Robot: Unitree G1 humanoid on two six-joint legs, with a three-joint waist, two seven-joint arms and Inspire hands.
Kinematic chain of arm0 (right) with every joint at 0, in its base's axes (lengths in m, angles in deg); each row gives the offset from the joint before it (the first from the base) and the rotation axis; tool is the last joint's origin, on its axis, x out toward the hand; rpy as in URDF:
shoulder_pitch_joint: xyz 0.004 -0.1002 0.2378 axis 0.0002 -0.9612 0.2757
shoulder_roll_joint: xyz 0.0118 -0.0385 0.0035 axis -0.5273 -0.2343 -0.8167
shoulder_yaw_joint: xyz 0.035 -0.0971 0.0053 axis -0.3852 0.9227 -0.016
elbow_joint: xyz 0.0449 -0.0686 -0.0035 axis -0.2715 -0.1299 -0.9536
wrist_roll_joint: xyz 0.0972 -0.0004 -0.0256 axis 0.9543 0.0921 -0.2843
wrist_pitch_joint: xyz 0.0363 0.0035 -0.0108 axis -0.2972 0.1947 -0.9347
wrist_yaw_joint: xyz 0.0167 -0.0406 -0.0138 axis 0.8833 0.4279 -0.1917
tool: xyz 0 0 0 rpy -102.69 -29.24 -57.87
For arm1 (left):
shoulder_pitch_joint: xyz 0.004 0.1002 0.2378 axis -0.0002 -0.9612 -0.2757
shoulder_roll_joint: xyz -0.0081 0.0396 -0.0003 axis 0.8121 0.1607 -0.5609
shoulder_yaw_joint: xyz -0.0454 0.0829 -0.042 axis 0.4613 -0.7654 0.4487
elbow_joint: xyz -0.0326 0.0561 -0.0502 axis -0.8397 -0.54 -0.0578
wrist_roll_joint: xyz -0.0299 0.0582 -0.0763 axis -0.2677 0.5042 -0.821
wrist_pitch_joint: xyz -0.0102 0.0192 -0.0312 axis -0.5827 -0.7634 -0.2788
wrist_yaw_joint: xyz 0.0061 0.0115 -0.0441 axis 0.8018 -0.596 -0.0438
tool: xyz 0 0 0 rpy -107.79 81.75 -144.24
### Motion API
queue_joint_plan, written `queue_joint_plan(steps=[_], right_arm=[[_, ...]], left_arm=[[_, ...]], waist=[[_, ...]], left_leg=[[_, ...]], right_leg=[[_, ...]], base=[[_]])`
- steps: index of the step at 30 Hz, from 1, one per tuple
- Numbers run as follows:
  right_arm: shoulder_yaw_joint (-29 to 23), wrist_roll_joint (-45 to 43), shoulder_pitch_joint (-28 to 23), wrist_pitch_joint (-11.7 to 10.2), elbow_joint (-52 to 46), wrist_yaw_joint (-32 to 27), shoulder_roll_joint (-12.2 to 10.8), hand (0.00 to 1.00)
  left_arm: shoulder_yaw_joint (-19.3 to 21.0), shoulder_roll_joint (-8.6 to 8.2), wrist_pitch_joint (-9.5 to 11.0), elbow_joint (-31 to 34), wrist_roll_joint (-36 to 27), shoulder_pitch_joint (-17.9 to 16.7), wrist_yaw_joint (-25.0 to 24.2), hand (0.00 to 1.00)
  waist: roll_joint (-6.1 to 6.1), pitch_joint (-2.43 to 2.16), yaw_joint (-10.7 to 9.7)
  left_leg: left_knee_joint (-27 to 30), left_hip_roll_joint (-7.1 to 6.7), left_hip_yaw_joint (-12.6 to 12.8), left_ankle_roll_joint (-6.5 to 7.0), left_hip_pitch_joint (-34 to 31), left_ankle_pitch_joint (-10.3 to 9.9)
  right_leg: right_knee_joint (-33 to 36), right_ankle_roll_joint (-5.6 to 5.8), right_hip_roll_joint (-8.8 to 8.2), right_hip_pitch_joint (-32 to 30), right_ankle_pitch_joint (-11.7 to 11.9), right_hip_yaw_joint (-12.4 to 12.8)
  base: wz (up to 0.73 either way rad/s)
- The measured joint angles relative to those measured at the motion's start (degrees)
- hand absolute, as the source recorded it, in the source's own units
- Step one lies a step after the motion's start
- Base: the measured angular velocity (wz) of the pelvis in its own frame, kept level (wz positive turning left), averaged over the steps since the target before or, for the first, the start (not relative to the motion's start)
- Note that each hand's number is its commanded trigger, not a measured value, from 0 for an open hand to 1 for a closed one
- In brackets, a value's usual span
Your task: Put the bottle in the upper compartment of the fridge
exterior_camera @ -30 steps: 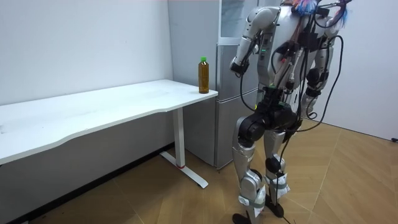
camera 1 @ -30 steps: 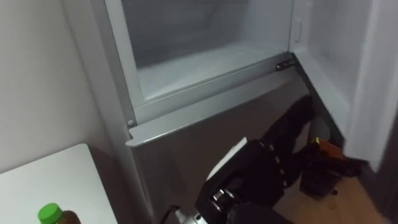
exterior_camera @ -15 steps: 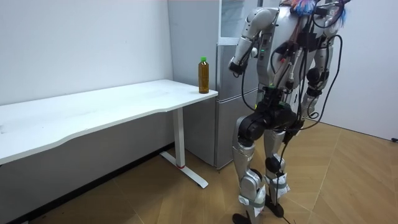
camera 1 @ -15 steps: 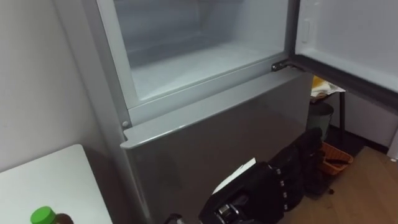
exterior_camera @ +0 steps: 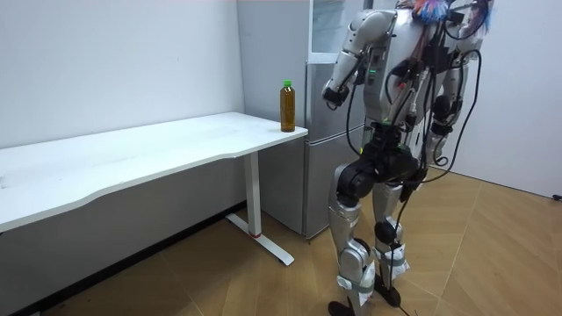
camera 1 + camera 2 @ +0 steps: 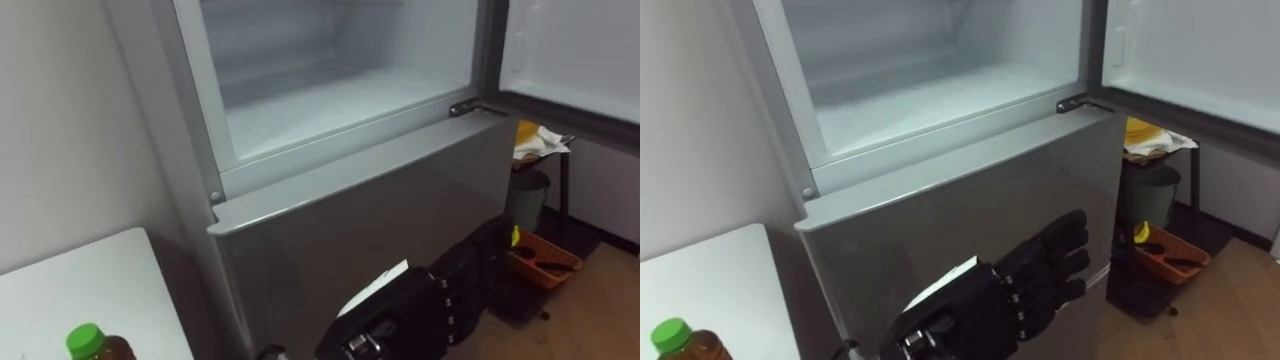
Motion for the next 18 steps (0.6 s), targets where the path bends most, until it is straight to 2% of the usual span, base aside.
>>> queue_joint_plan(steps=[3,4,6,8,11,18], right_arm=[[0.91,0.06,-0.43,-0.07,0.04,-0.94,-0.55,0.0],[1.06,-0.54,-0.55,-0.07,0.05,-0.94,-0.9,0.0],[1.07,-1.65,-0.61,-0.21,0.08,-0.97,-1.34,0.0],[1.07,-2.28,-0.71,-0.57,0.33,-1.07,-1.99,0.0],[1.08,-3.02,-0.57,-0.57,0.3,-1.21,-2.42,0.0],[1.37,-5.21,-0.59,-0.66,0.22,-0.77,-2.42,0.0]], left_arm=[[1.38,-0.06,0.0,0.33,3.29,-2.06,-0.39,0.0],[2.26,-0.11,0.04,0.39,5.32,-3.57,-0.57,0.0],[4.07,0.06,0.05,0.39,8.76,-6.99,-0.68,0.0],[5.99,0.92,-0.01,0.38,12.03,-11.82,-0.63,0.0],[7.76,1.71,-0.11,0.38,14.67,-15.69,-0.53,0.0],[11.61,2.53,0.07,-0.71,15.66,-23.15,0.85,0.0]], waist=[[-0.85,-0.52,1.72],[-1.43,-0.81,2.54],[-2.05,-1.08,3.93],[-2.94,-0.88,4.29],[-3.72,-0.58,6.08],[-3.62,-0.61,9.7]], left_leg=[[0.15,0.05,-0.95,-0.21,-0.5,0.15],[0.23,0.16,-1.0,-0.35,-0.43,0.26],[0.39,0.27,-1.18,-0.51,-0.45,0.36],[0.66,0.14,-2.6,-0.52,-0.62,0.37],[1.25,-0.01,-3.98,-0.5,-1.94,0.37],[1.68,-0.07,-6.04,-0.53,-3.18,0.39]], right_leg=[[0.04,-0.15,-0.01,-0.01,-0.31,-0.76],[0.07,-0.28,0.06,0.04,-0.35,-0.81],[-0.01,-0.41,0.05,0.36,-0.32,-1.39],[-0.63,-0.47,-0.09,1.18,-0.38,-2.89],[-0.96,-0.36,-0.26,1.01,-0.53,-4.02],[-0.88,-0.61,-0.46,1.15,-0.92,-6.59]], base=[[0.18],[0.0],[0.07],[0.32],[0.27],[0.18]])
